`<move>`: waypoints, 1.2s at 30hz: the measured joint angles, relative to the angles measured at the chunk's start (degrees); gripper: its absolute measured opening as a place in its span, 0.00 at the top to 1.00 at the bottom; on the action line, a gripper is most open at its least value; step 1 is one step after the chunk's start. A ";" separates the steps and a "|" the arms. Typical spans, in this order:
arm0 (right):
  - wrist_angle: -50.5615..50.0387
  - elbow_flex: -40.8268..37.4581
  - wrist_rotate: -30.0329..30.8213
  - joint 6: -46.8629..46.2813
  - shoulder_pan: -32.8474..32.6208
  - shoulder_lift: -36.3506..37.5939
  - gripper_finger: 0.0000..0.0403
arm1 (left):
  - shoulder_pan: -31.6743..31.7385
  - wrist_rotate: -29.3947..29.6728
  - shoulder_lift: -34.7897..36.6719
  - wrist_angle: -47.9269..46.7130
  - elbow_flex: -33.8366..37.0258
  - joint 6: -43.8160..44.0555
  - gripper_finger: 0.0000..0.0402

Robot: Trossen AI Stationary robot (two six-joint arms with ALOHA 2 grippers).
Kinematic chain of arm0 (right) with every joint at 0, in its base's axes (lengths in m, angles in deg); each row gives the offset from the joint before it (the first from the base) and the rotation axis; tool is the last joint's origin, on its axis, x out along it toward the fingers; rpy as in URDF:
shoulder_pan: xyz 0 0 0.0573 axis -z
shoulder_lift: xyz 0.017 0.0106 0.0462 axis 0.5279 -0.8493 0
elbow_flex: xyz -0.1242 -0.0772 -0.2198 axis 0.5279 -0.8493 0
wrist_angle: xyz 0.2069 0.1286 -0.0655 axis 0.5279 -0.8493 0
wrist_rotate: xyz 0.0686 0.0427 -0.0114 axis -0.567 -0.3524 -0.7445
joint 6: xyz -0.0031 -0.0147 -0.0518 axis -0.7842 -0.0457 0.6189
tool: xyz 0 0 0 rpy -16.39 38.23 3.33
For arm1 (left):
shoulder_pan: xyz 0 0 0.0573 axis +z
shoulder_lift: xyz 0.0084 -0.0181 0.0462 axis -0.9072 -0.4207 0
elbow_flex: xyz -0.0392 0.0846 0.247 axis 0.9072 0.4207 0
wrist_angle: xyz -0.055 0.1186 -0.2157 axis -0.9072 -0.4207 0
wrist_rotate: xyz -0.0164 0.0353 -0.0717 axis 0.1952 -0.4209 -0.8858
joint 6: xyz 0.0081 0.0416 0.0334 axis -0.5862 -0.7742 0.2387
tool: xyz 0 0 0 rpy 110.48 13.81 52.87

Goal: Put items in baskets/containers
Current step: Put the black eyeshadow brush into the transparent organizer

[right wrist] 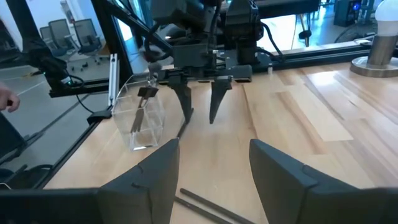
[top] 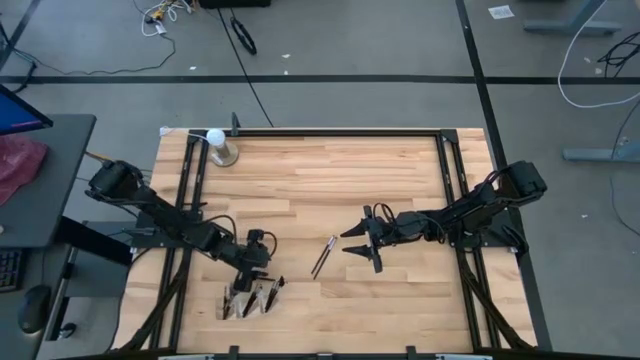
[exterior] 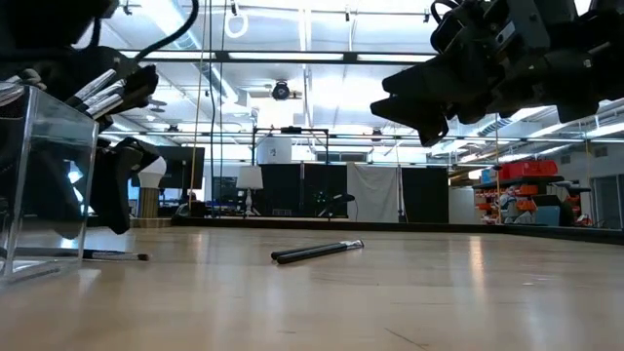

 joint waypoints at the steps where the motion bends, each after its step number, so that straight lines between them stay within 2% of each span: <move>1: 0.02 0.00 0.00 -0.01 0.00 0.00 0.51 | -0.38 0.52 0.00 0.03 0.02 0.00 0.50; 8: 0.00 0.00 0.02 0.01 0.02 0.00 0.51 | -1.31 0.93 -2.90 5.69 -0.06 -0.70 0.49; 19: 0.15 0.00 0.02 0.21 0.49 0.00 0.51 | -1.87 0.57 -4.85 7.24 0.00 -1.10 0.47; 27: 0.16 0.00 0.00 0.21 0.76 0.00 0.51 | -1.92 3.11 -6.48 7.21 -0.07 -1.30 0.48; 32: 0.06 0.00 -0.02 0.21 0.76 -0.01 0.51 | -1.93 4.58 -9.14 8.33 -0.26 -1.29 0.52; 36: -0.05 0.00 -0.02 0.17 0.76 -0.02 0.51 | -1.71 5.38 -9.87 9.17 -0.25 -1.43 0.60</move>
